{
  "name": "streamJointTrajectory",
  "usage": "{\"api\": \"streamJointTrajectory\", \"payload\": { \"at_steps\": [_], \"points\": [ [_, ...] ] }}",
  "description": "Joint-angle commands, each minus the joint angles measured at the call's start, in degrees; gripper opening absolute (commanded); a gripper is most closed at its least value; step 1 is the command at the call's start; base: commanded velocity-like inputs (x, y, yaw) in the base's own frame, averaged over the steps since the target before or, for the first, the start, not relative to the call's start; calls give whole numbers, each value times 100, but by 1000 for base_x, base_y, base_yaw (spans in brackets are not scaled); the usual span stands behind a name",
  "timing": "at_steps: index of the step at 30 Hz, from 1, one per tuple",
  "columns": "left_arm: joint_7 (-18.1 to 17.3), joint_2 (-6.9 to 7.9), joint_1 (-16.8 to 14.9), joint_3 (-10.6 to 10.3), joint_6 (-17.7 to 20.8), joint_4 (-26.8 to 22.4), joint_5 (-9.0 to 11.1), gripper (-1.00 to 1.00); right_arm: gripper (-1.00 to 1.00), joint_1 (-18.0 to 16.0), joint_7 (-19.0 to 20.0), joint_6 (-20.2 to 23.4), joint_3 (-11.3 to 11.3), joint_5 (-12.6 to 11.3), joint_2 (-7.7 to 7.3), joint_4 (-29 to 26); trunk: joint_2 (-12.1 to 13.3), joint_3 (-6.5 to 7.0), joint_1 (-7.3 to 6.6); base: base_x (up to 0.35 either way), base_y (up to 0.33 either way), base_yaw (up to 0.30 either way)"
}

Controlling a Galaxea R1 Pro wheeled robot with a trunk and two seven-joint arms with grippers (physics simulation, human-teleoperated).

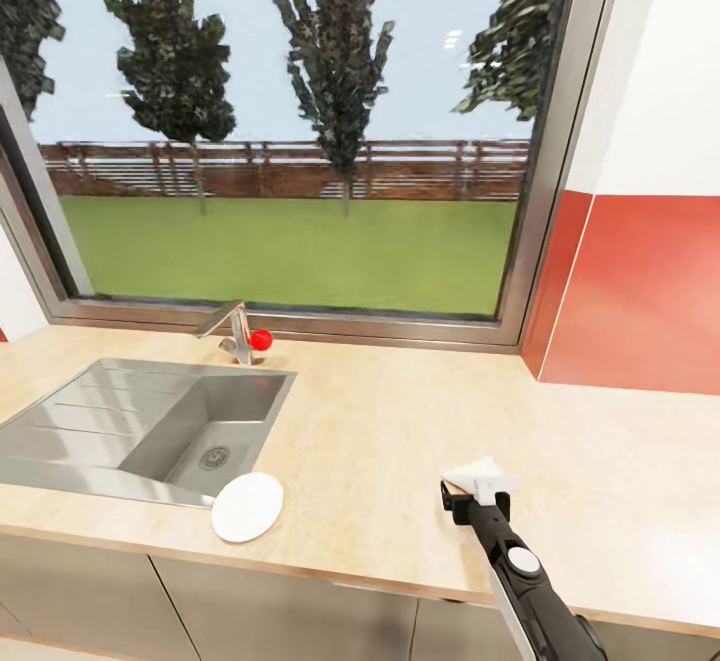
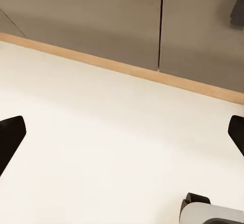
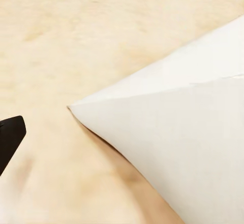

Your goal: Set up a coffee station on the kitchen countertop: keep the coffee maker on the countertop, move the bottle of coffee from the kitchen shelf to the counter next to the coffee maker, place a paper coffee filter on top of the coffee maker, put the saucer next to the coffee maker with the coffee cup on the saucer, and place the electric kettle next to the coffee maker.

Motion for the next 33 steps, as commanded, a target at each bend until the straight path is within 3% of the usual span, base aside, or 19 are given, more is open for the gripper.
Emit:
{"api": "streamJointTrajectory", "payload": {
  "at_steps": [1, 31, 32, 33],
  "points": [
    [-56, 0, 2, 13, 1, -9, 58, 100, 100, -5, -3, -2, -1, 34, 0, 5, -12, -12, 4, 6, 4, 0],
    [-53, 8, 11, 13, -4, -9, 57, 100, 100, -5, 5, -2, -1, 34, -5, 18, -12, -12, 4, 22, 6, 0],
    [-53, 8, 11, 13, -4, -9, 58, 100, -100, -5, 5, -2, -1, 34, -5, 15, -12, -12, 4, 0, 0, 0],
    [-53, 8, 11, 13, -6, -9, 58, 100, -100, -5, 5, -2, -1, 34, -5, 13, -12, -12, 4, 0, 0, 0]
  ]
}}
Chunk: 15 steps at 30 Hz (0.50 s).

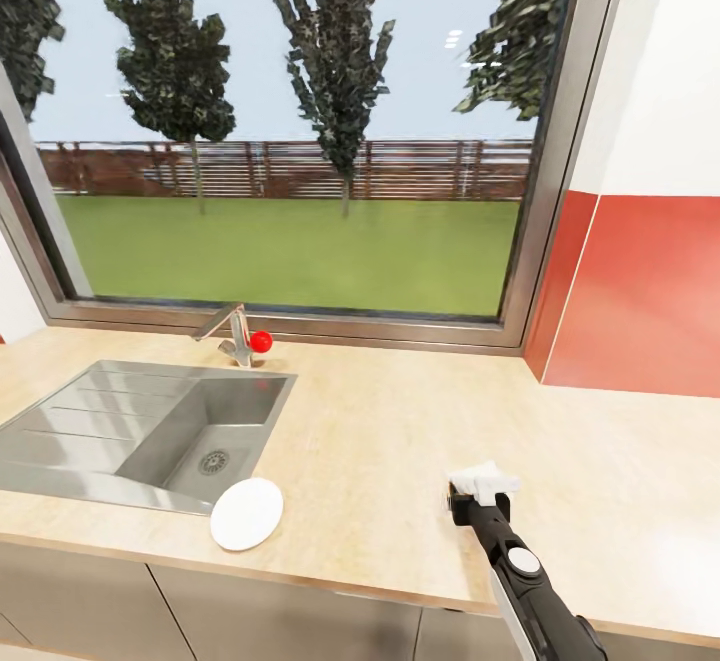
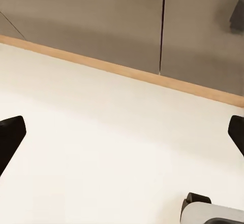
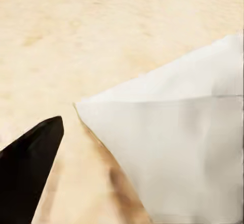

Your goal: Set up a coffee station on the kitchen countertop: keep the coffee maker on the countertop, move the bottle of coffee from the kitchen shelf to the counter next to the coffee maker, place a paper coffee filter on top of the coffee maker, put the saucer next to the coffee maker with the coffee cup on the saucer, and place the electric kettle next to the coffee maker.

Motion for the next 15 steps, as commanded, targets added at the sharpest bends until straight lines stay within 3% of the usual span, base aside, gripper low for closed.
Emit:
{"api": "streamJointTrajectory", "payload": {
  "at_steps": [1, 15],
  "points": [
    [-59, 0, 2, 12, 1, -9, 56, 100, -100, -5, -2, -2, -1, 34, 2, -1, -12, -12, 4, 0, 0, 0],
    [-59, 0, 2, 12, -2, -9, 57, 100, -100, -5, 4, -2, -1, 33, -1, -6, -12, -12, 4, 0, 0, 0]
  ]
}}
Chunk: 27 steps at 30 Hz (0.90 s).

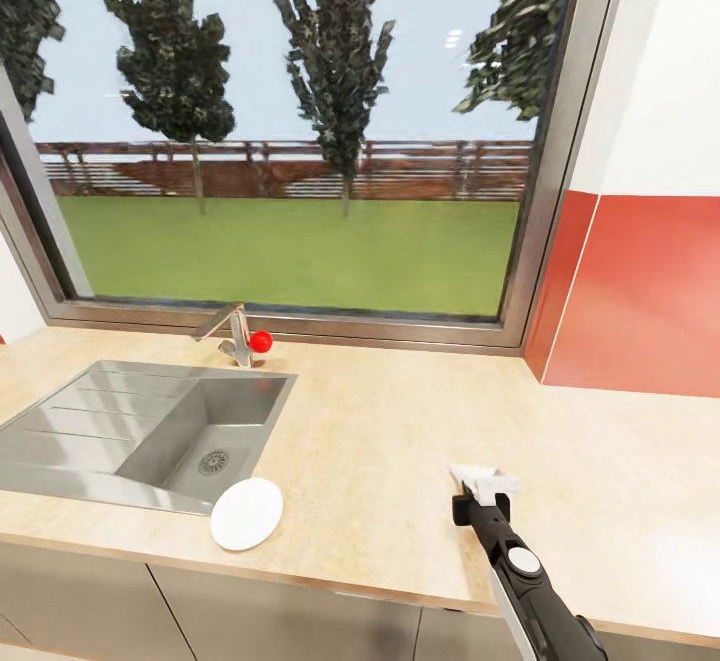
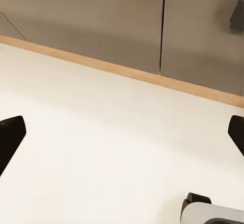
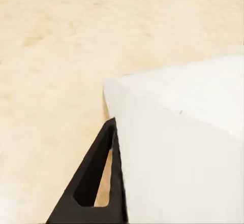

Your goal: Set up a coffee station on the kitchen countertop: keep the coffee maker on the countertop, move the bottle of coffee from the kitchen shelf to the counter next to the coffee maker, place a paper coffee filter on top of the coffee maker, put the saucer next to the coffee maker with the coffee cup on the saucer, and place the electric kettle next to the coffee maker.

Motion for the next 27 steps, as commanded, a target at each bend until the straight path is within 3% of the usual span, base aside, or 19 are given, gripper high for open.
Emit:
{"api": "streamJointTrajectory", "payload": {
  "at_steps": [1, 27],
  "points": [
    [-59, 0, 2, 12, 0, -9, 56, 100, -100, -5, 1, -3, -1, 15, 3, -1, -12, -12, 4, 0, 0, 0],
    [-59, 0, 2, 12, 0, -9, 56, 100, -100, -5, 3, -3, -1, 7, -4, -12, -12, -12, 4, 0, 0, 0]
  ]
}}
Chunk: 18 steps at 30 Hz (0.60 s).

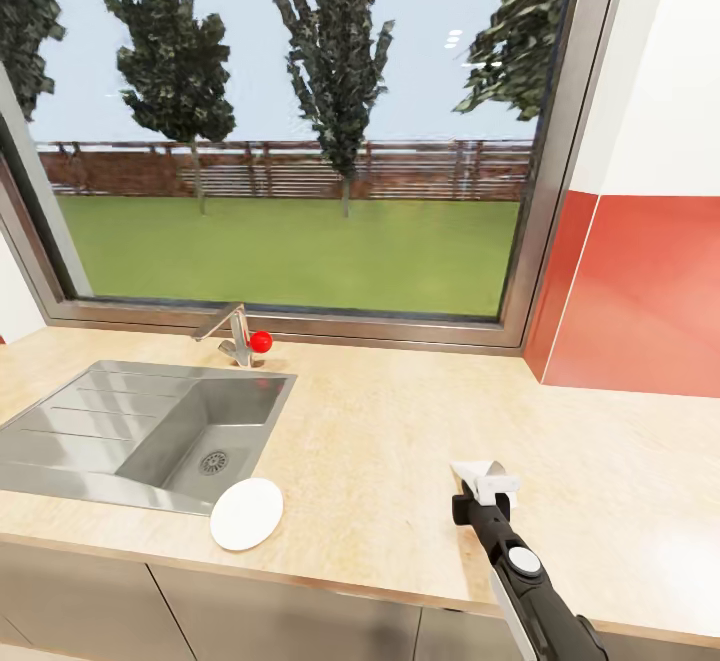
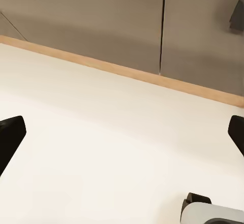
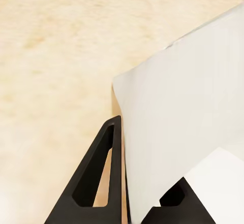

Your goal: Set up a coffee station on the kitchen countertop: keep the coffee maker on the countertop, move the bottle of coffee from the kitchen shelf to the counter next to the coffee maker, place a paper coffee filter on top of the coffee maker, put the saucer next to the coffee maker with the coffee cup on the saucer, and place the electric kettle next to the coffee maker.

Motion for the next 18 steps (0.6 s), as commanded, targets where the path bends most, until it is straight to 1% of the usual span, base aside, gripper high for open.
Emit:
{"api": "streamJointTrajectory", "payload": {
  "at_steps": [1, 5, 8, 11, 12, 13, 15, 16, 18],
  "points": [
    [-59, 0, 2, 12, 0, -9, 56, 100, -100, -5, -29, -2, 1, 25, 2, -2, -12, -12, 4, 0, 0, 0],
    [-59, 0, 2, 12, 0, -13, 54, 100, -100, -5, -34, -2, -5, 15, 7, -65, -12, -12, 4, 0, 0, 0],
    [-65, 0, -2, 12, 6, -16, 51, 100, -100, -5, -36, 2, -24, 10, 9, -332, -12, -12, 4, 0, 0, 0],
    [-67, -2, -5, 9, 8, -18, 40, 100, -100, -5, -45, 27, -17, 8, 15, -893, -12, -12, 4, 0, 0, 0],
    [-67, -2, -5, 8, 8, -18, 36, 100, -100, -5, -47, 35, -16, 7, 16, -999, -12, -12, 4, 0, 0, 0],
    [-70, -3, -6, -6, 9, -18, 29, 100, -100, -5, -50, 69, -13, 7, 20, -1236, -12, -12, 4, 0, 0, 0],
    [-74, -12, -6, -38, 9, -13, 13, 100, -100, -5, -53, 315, -10, 4, 24, -1790, -12, -12, 4, 0, 0, 0],
    [-76, -13, -6, -43, 9, -12, 9, 100, -100, -5, -53, 420, -10, 3, 24, -1935, -12, -12, 4, 0, 0, 0],
    [-81, -16, -6, -59, 9, -10, -4, 100, -100, -5, -54, 964, -9, -4, 26, -2519, -12, -12, 4, 0, 0, 0]
  ]
}}
